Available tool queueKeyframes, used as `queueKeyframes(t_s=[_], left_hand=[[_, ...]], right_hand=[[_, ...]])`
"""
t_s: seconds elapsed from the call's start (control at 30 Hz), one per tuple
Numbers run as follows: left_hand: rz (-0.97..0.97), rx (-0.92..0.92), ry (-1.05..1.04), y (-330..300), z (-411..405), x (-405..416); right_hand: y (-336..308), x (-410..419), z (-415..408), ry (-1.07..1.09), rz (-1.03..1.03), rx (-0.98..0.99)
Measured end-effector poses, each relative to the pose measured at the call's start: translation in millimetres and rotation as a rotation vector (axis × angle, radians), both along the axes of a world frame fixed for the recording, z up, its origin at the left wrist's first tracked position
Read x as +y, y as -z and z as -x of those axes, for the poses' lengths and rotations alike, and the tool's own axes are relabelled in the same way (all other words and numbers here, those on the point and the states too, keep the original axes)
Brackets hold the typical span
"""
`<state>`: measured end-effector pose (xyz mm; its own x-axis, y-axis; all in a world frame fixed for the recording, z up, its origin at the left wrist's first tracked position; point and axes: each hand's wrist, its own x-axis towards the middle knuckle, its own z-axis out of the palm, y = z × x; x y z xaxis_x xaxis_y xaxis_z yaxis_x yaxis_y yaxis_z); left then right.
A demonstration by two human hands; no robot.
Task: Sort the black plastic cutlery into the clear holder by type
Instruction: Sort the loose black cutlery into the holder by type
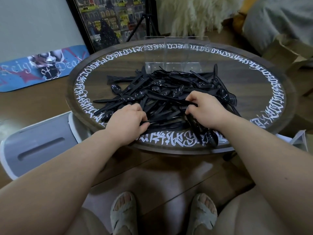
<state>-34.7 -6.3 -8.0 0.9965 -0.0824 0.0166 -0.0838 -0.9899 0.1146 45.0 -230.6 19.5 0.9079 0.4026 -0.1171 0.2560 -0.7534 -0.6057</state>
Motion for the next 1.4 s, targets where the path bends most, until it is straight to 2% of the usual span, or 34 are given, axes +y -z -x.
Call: queueKeyframes(t_s=[0.2,0.33,0.43,0.63,0.83,0.97,1.0,1.13,1.23,1.3,1.4], left_hand=[[0.181,-0.018,-0.094,-15.8,-6.6,4.6],[0.498,0.008,-0.220,-21.1,-10.6,6.3],[0.655,0.024,-0.303,-24.7,-13.8,3.7],[0.755,-0.035,-0.464,-29.9,-18.0,8.5],[0.849,-0.030,-0.445,-34.1,-20.9,3.8],[0.949,0.040,-0.380,-37.4,-21.4,-9.9],[0.950,0.057,-0.366,-37.7,-21.1,-13.6],[0.747,0.035,-0.281,-37.6,-19.7,-20.9],[0.794,0.028,-0.256,-34.2,-21.3,-18.9],[0.844,0.037,-0.233,-33.3,-21.4,-19.1],[0.915,0.041,-0.209,-32.0,-21.5,-21.1]], right_hand=[[-7.0,0.1,-3.0,0.083,-0.169,-0.085],[-16.2,-0.4,-7.3,0.213,-0.342,-0.113],[-22.0,-2.7,-11.9,0.291,-0.441,-0.082],[-27.1,-16.5,-20.0,0.452,-0.552,-0.106],[-28.8,-3.6,-9.2,0.245,-0.455,0.063],[-24.5,16.3,-5.4,0.222,-0.469,0.176],[-24.4,20.2,-4.6,0.237,-0.508,0.239],[-27.3,27.3,-4.7,0.308,-0.795,0.572],[-30.5,25.5,-4.6,0.330,-0.972,0.726],[-31.2,25.1,-5.3,0.351,-1.089,0.770],[-29.7,28.6,-6.4,0.400,-1.115,0.715]])
